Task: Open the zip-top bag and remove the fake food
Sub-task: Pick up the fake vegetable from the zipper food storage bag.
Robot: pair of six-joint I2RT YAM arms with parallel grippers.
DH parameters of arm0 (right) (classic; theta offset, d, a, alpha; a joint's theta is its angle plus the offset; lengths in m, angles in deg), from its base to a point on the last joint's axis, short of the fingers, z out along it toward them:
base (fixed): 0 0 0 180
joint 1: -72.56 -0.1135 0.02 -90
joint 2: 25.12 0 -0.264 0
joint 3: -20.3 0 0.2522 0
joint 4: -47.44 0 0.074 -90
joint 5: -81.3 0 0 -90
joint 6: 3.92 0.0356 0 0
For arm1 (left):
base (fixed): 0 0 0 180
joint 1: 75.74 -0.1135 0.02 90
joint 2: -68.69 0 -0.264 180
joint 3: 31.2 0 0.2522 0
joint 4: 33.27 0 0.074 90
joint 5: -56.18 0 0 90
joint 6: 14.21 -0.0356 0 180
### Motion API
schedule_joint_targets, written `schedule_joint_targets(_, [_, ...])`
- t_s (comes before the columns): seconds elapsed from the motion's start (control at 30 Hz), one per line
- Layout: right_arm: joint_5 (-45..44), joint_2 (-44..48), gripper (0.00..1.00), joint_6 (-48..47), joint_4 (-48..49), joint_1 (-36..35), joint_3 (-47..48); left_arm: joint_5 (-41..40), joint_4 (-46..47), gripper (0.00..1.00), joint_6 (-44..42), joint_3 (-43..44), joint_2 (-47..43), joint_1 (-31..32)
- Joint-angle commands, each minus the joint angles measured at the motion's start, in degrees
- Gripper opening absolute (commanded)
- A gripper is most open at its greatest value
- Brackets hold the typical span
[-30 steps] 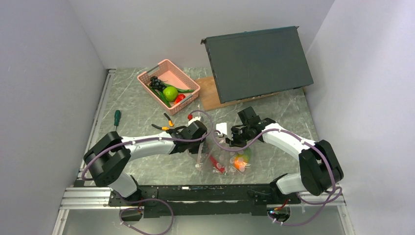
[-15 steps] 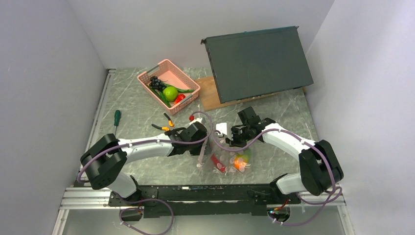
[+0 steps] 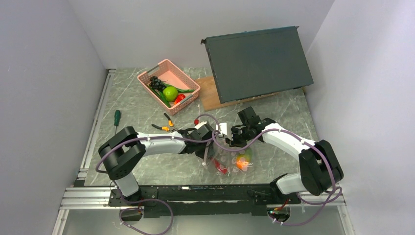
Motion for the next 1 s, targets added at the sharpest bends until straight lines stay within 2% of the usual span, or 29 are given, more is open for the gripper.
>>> schedule_joint_targets(0.0, [1.2, 0.3, 0.16, -1.0, 0.1, -0.2, -0.1, -2.3, -2.4, 0.39, 1.7, 1.3, 1.2, 0.3])
schedule_joint_targets(0.07, [1.3, 0.1, 0.16, -1.0, 0.1, -0.3, -0.1, -3.9, -3.3, 0.31, 1.5, 1.4, 0.8, 0.3])
schedule_joint_targets(0.17, [1.2, 0.2, 0.16, -0.9, 0.1, -0.3, -0.1, -5.8, -4.5, 0.09, 0.3, 1.5, 0.0, 0.3])
schedule_joint_targets(0.27, [1.2, 0.3, 0.16, -0.9, 0.0, -0.3, -0.1, -8.9, -6.8, 0.03, -1.1, 2.2, -1.3, 0.3])
schedule_joint_targets(0.4, [1.2, 0.2, 0.16, -0.9, -0.1, -0.4, -0.1, -12.6, -8.9, 0.0, -2.7, 2.4, -4.6, 0.3])
schedule_joint_targets(0.73, [1.1, 0.0, 0.16, -1.0, 0.0, -0.3, -0.1, -17.2, -9.2, 0.0, -2.2, -0.7, -12.1, 0.3])
schedule_joint_targets(0.97, [0.9, 0.4, 0.16, -0.9, 0.1, -0.2, 0.0, -18.9, -5.9, 0.0, -0.3, -4.9, -17.6, 0.3])
